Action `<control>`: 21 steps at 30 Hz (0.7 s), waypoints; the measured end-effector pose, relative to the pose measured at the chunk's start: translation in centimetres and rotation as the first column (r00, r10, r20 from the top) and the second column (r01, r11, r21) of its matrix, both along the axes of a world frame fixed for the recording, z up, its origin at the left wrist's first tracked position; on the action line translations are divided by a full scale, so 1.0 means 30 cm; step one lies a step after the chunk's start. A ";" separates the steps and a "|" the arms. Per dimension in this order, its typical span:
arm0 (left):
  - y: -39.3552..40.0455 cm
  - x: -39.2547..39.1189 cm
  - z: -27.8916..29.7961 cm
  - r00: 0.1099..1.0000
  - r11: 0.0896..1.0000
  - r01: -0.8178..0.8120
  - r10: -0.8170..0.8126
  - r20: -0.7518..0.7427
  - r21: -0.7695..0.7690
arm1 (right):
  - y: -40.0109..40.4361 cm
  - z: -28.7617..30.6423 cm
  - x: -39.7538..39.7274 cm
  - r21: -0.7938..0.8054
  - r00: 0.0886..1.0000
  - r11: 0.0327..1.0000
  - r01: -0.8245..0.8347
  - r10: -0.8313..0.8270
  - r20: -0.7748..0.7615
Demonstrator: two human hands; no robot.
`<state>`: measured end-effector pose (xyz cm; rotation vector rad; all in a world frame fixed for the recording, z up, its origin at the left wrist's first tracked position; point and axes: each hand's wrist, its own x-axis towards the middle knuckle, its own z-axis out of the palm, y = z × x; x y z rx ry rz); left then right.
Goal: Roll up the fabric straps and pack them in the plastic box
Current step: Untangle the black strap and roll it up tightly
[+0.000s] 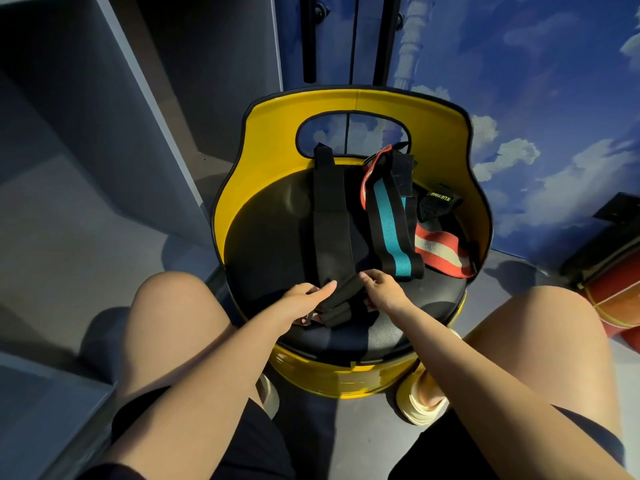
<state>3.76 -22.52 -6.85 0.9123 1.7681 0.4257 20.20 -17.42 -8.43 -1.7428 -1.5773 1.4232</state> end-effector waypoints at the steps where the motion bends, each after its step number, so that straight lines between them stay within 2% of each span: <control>1: -0.003 0.002 -0.002 1.000 1.000 0.009 -0.009 -0.001 0.011 | -0.009 -0.001 0.003 0.001 1.000 1.000 -0.005 0.005 0.007; 4: -0.018 0.014 -0.006 0.996 0.999 -0.023 0.019 0.091 0.037 | -0.038 -0.006 0.011 -0.010 0.999 0.999 -0.031 0.032 0.015; 9: -0.031 0.025 -0.023 0.952 0.983 -0.182 0.179 0.250 -0.012 | -0.076 -0.029 0.031 -0.018 0.998 0.998 -0.067 0.067 -0.015; 16: -0.058 0.049 -0.042 0.958 0.981 -0.189 0.173 0.229 0.050 | -0.114 -0.050 0.076 -0.002 0.999 0.999 -0.044 0.044 -0.029; 18: -0.066 0.052 -0.038 0.970 0.987 -0.154 0.141 0.197 0.051 | -0.125 -0.057 0.089 0.007 0.997 1.000 -0.022 0.022 -0.073; 21: -0.078 0.058 -0.033 0.983 0.994 -0.092 0.082 0.166 0.052 | -0.141 -0.067 0.100 0.051 0.998 0.999 -0.012 0.015 -0.055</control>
